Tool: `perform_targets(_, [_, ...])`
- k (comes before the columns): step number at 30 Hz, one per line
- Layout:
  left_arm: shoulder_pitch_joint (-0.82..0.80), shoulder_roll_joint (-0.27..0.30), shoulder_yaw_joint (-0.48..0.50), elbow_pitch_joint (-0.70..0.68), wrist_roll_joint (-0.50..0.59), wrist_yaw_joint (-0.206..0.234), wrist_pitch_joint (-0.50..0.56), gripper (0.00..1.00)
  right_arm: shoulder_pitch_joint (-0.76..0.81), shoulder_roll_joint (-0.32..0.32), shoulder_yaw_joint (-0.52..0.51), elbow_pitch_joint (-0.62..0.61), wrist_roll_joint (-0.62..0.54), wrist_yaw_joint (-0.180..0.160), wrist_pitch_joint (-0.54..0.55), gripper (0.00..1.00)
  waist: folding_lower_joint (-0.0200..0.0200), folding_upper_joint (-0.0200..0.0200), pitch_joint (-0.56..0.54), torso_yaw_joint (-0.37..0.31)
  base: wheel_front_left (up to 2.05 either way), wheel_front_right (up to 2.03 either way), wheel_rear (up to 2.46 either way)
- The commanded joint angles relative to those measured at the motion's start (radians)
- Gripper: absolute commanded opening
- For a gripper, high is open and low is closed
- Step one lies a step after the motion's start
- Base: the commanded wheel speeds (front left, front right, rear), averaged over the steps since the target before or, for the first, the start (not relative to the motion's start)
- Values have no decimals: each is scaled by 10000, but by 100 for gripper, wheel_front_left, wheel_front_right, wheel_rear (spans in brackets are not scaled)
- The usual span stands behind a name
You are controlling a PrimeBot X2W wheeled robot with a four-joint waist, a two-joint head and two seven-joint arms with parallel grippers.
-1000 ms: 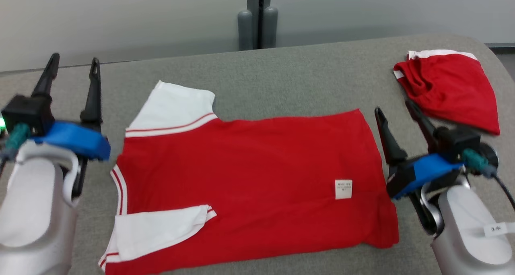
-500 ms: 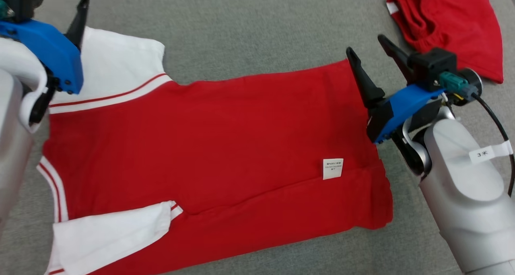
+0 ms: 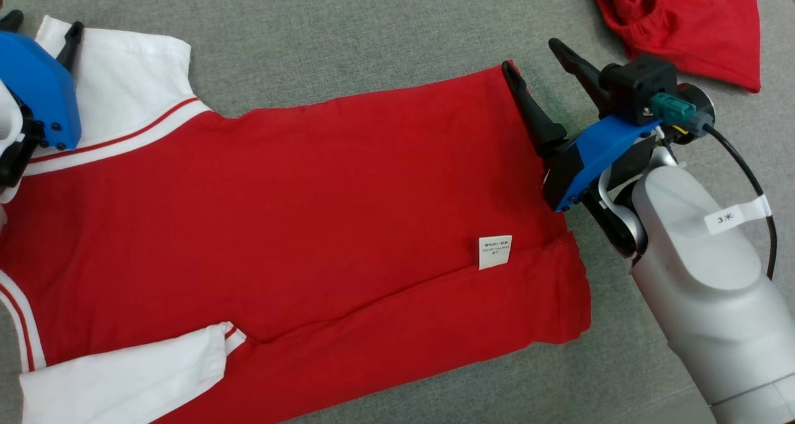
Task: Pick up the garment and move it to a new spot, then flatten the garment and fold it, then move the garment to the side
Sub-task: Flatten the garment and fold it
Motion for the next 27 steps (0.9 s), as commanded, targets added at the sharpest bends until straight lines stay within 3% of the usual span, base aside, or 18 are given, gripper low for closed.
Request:
perform_targets(1, [-29,-28,-141,85,-27,-2,68,45,-229,-74,38,53,104,2,50,100,0,-1,-4,12,0,0,0])
perform_targets(2, [-75,-61,-242,99,-116,-2,83,0,-244,-113,94,122,143,2,130,100,0,-1,-24,35,0,0,0])
perform_targets(13, [-567,-200,-1194,-165,-818,-2,-702,0,-716,-651,835,495,1181,2,1723,100,0,-1,-459,354,0,0,0])
perform_targets(23, [-1027,-421,-1995,-304,-1195,-2,-1269,0,-1251,-874,1713,1582,1749,2,3005,97,0,-1,-278,859,0,0,0])
perform_targets(24, [-1068,-434,-2060,-292,-1239,-2,-1328,0,-1231,-820,1771,1670,1863,2,3066,64,0,-1,-274,882,0,0,0])
perform_targets(25, [-1105,-444,-2113,-279,-1262,-2,-1406,0,-1262,-783,1782,1706,1983,2,3025,14,0,-1,-271,909,0,0,0])
perform_targets(26, [-1131,-448,-2152,-245,-1301,-2,-1496,0,-1338,-775,1773,1741,2051,2,2959,0,0,-1,-279,939,0,0,0])
perform_targets(27, [-1160,-438,-2169,-194,-1326,-2,-1607,0,-1426,-804,1771,1773,2053,2,2851,0,0,-1,-298,964,0,0,0])
